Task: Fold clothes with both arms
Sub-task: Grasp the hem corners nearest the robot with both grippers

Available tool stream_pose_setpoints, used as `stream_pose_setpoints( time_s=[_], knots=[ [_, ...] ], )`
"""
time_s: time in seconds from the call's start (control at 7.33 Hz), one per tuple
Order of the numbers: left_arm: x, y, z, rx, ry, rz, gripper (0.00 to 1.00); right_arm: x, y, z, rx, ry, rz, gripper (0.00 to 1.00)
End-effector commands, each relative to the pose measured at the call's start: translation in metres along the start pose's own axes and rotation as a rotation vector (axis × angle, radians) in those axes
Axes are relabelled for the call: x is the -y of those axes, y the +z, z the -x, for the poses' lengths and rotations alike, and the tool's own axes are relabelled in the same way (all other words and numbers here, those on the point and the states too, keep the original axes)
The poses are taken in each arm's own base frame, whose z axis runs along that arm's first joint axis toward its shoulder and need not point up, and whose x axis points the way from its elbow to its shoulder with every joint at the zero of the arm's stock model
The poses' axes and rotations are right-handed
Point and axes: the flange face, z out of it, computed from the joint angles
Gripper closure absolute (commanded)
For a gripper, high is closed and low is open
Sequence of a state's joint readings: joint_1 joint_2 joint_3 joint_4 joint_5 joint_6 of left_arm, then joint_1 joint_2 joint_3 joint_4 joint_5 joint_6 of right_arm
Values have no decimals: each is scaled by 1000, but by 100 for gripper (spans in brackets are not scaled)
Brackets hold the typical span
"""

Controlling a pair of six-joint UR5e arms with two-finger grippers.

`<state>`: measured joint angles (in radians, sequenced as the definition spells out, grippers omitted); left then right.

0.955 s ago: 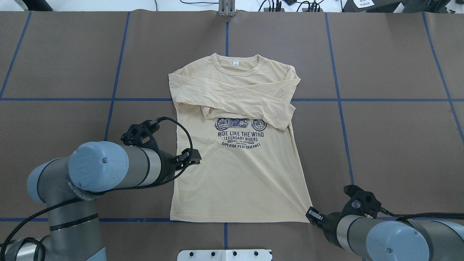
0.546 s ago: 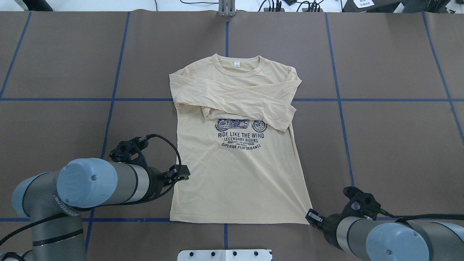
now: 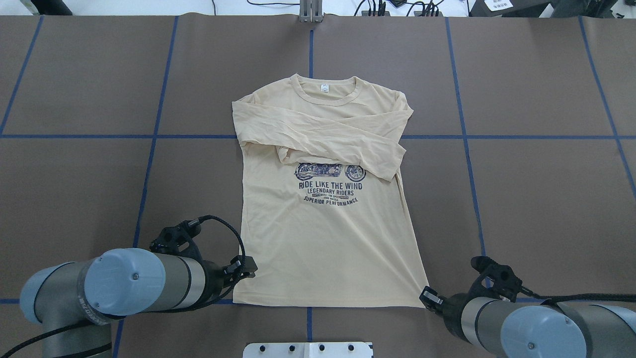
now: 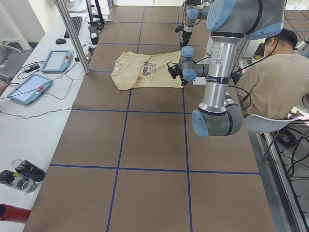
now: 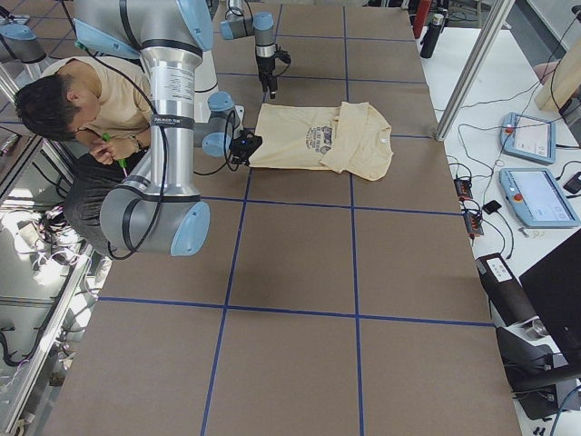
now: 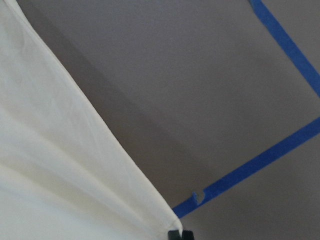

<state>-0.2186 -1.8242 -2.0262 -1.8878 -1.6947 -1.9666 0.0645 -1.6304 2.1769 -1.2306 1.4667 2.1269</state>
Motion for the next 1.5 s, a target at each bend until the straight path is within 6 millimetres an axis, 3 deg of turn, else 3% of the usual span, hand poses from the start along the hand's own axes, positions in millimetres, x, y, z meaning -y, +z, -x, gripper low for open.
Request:
stream_pose_setpoints(
  time_s=[0.0, 0.27, 0.96, 1.23, 1.36],
  knots=[
    [-14, 17, 9, 33, 8, 11, 23, 0, 0, 1, 1, 1, 1, 100],
    [-18, 24, 12, 47, 13, 14, 36, 0, -1, 1, 3, -1, 1, 100],
    [-17, 42, 18, 80, 17, 7, 41, -2, -2, 4, 9, 2, 5, 100],
    [-18, 42, 18, 80, 18, 9, 51, -2, -2, 4, 9, 0, 5, 100],
    [-19, 41, 17, 77, 18, 11, 62, -2, -3, 4, 10, 2, 6, 100]
  ],
)
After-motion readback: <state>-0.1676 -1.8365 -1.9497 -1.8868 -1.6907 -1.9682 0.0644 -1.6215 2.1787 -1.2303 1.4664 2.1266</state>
